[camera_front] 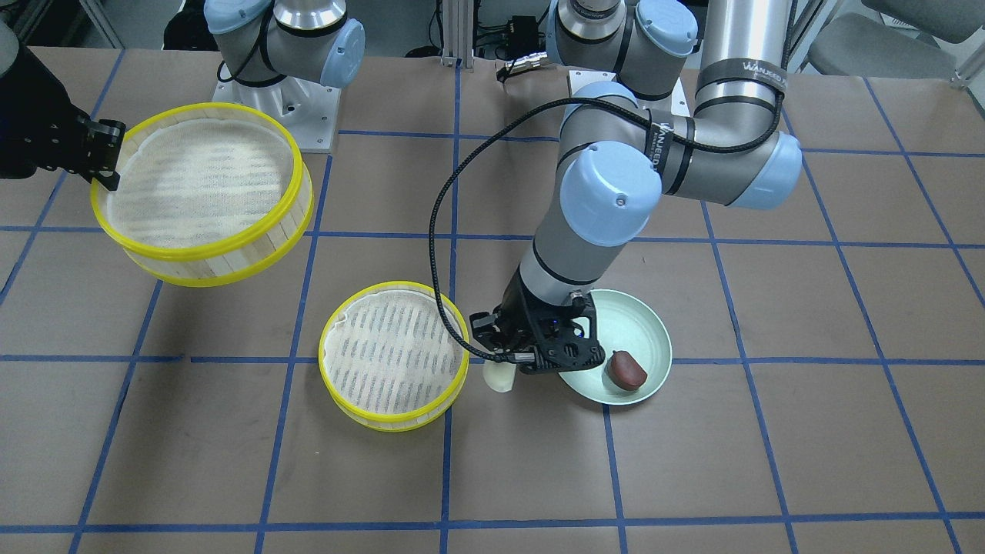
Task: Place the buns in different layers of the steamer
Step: 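Carry the white bun into the bottom steamer layer and open the left gripper, then restack the top layer with right gripper while left returns to plate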
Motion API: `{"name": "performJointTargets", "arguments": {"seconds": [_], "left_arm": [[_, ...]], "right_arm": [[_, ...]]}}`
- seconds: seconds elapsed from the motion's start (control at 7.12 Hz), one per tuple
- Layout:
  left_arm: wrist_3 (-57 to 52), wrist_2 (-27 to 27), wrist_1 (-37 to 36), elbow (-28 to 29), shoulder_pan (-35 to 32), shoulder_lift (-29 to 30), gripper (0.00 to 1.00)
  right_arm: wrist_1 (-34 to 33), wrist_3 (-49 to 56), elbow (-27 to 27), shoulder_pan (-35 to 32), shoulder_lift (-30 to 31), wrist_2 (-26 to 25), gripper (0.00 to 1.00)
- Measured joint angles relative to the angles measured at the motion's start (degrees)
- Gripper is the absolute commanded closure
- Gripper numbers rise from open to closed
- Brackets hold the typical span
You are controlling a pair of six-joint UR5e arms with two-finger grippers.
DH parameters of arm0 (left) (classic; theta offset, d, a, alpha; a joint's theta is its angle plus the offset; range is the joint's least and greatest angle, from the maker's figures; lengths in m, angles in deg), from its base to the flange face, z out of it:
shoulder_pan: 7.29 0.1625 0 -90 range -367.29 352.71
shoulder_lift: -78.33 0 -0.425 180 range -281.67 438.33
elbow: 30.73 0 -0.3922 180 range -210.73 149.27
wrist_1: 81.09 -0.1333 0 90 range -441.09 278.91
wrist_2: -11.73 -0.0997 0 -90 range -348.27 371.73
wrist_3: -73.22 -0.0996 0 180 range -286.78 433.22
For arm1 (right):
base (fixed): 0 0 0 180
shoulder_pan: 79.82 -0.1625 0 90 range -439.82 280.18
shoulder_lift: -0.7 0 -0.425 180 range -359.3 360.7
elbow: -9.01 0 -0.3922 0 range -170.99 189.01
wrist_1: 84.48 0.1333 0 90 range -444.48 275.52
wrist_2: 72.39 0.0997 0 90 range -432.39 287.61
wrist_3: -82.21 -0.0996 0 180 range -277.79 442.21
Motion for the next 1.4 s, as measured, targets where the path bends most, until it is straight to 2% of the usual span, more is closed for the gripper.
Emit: {"name": "performJointTargets", "arguments": {"seconds": [0.14, 0.28, 0.42, 0.56, 1.12, 1.26, 1.4], "left_arm": [[2.39, 2.68, -2.27, 0.14, -1.96, 1.09, 1.0], [4.13, 4.49, -4.23, 0.02, -3.44, 2.25, 0.85], [4.91, 5.4, -5.59, -0.34, -4.32, 3.31, 0.14], [5.23, 5.72, -6.31, -0.95, -5.04, 4.04, 0.0], [10.23, 5.47, -6.66, -3.49, -7.08, 3.95, 0.0], [7.39, 3.08, -6.53, -4.21, -7.02, 3.25, 0.0], [2.29, -1.51, -6.29, -5.0, -6.45, 2.47, 0.0]], "right_arm": [[0.0, 0.0, 0.01, -0.01, 0.0, 0.0, 1.0], [-0.01, 0.03, 0.01, 0.0, 0.0, 0.0, 1.0], [0.01, 0.05, 0.01, 0.02, 0.0, 0.0, 1.0], [0.02, 0.06, 0.01, 0.03, 0.0, 0.0, 1.0], [0.29, 0.06, 0.02, -0.04, 0.0, -0.09, 1.0], [0.35, 0.06, 0.02, -0.05, -0.01, -0.09, 1.0], [0.36, -0.11, 0.01, -0.07, -0.08, -0.09, 1.0]]}}
